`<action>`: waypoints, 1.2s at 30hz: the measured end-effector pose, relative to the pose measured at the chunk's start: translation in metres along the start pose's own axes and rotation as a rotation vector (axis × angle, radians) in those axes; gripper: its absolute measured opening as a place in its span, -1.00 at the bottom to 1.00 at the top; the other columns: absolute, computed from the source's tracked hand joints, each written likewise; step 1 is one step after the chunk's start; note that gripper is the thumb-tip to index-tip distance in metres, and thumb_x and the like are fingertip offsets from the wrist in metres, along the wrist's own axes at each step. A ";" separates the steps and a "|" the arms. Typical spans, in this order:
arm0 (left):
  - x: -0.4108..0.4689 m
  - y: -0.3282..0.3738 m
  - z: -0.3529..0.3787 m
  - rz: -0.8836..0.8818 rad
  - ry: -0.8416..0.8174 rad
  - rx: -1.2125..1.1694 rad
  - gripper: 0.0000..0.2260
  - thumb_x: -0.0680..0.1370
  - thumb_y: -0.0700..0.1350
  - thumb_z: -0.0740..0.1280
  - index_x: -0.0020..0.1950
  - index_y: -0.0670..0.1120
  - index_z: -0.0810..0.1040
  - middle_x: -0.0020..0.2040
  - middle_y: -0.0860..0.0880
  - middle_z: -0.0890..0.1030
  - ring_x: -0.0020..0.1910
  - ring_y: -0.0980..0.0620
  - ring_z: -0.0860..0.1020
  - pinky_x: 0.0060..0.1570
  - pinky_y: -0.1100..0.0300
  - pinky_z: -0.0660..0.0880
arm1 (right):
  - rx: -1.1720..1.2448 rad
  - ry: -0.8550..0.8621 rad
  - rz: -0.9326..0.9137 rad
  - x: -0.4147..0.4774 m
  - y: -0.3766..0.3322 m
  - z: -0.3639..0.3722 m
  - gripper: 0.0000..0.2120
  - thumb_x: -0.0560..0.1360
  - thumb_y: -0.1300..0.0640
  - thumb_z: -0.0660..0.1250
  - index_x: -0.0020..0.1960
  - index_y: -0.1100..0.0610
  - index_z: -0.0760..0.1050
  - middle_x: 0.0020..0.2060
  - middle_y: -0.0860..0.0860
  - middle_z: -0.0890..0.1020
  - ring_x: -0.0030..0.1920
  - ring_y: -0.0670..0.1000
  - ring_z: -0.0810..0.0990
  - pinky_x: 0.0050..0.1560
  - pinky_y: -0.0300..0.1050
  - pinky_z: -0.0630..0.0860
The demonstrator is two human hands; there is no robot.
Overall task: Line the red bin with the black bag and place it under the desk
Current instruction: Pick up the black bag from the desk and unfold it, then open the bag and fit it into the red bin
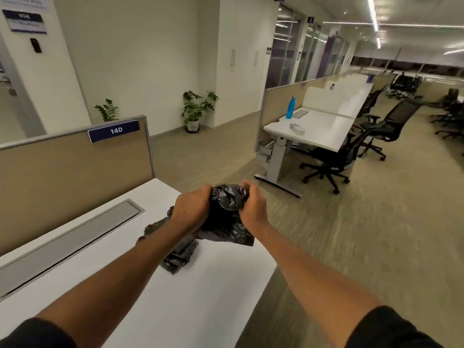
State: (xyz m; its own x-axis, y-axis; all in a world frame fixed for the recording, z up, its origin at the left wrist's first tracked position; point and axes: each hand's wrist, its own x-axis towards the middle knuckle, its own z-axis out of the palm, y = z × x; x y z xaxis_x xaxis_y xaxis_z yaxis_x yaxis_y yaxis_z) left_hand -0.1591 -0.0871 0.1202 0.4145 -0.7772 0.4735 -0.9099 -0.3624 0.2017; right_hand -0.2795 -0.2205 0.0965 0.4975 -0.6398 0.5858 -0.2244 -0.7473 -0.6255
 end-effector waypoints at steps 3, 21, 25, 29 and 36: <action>-0.018 0.063 0.001 -0.015 0.004 -0.144 -0.95 0.52 -0.13 0.09 -0.10 -0.09 0.31 -0.22 -0.28 0.62 -0.28 -0.31 0.55 -0.35 0.08 0.24 | -0.058 0.163 0.106 -0.035 0.002 -0.059 -0.57 0.40 0.29 0.40 0.22 0.35 0.40 0.09 0.27 0.54 0.12 0.28 0.51 0.15 0.19 0.47; -0.174 0.363 0.121 -0.629 -0.903 -1.411 -0.63 0.46 -0.03 0.27 0.02 -0.32 0.59 -0.08 -0.29 0.61 -0.06 -0.22 0.58 -0.01 -0.07 0.49 | 0.302 0.056 0.938 -0.313 0.106 -0.277 -0.91 0.43 0.17 0.44 -0.13 0.18 0.57 -0.17 0.16 0.68 -0.11 0.13 0.67 -0.09 0.09 0.58; -0.190 0.401 0.175 -0.701 -1.098 -1.339 -0.54 0.41 0.01 0.23 0.12 -0.31 0.56 0.01 -0.31 0.63 0.01 -0.26 0.59 0.13 -0.16 0.48 | 0.248 0.185 1.097 -0.358 0.164 -0.320 -0.82 0.47 0.25 0.34 -0.28 0.06 0.51 -0.30 0.05 0.62 -0.23 0.04 0.59 -0.14 0.02 0.53; -0.193 0.435 0.236 -0.580 -1.014 -1.086 -0.74 0.54 -0.12 0.18 -0.05 -0.29 0.56 -0.13 -0.25 0.59 -0.12 -0.16 0.56 -0.15 0.04 0.47 | 0.299 0.297 1.257 -0.401 0.238 -0.371 -0.76 0.47 0.30 0.27 -0.32 0.09 0.54 -0.36 0.03 0.62 -0.29 0.01 0.58 -0.25 -0.01 0.49; -0.215 0.462 0.346 -0.151 -1.067 -0.636 -0.81 0.57 -0.12 0.24 -0.21 -0.07 0.57 -0.19 -0.09 0.64 -0.15 -0.09 0.60 -0.10 0.01 0.49 | 0.322 0.309 1.506 -0.472 0.367 -0.449 -0.85 0.44 0.35 0.26 -0.25 0.22 0.55 -0.28 0.15 0.58 -0.25 0.08 0.57 -0.20 0.01 0.54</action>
State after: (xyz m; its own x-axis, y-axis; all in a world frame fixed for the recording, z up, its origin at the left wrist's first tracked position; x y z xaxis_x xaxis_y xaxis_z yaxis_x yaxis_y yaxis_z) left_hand -0.6638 -0.2652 -0.1847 0.0498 -0.8860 -0.4610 -0.5745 -0.4030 0.7124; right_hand -0.9729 -0.2735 -0.1785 -0.2033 -0.7736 -0.6002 -0.1358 0.6294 -0.7652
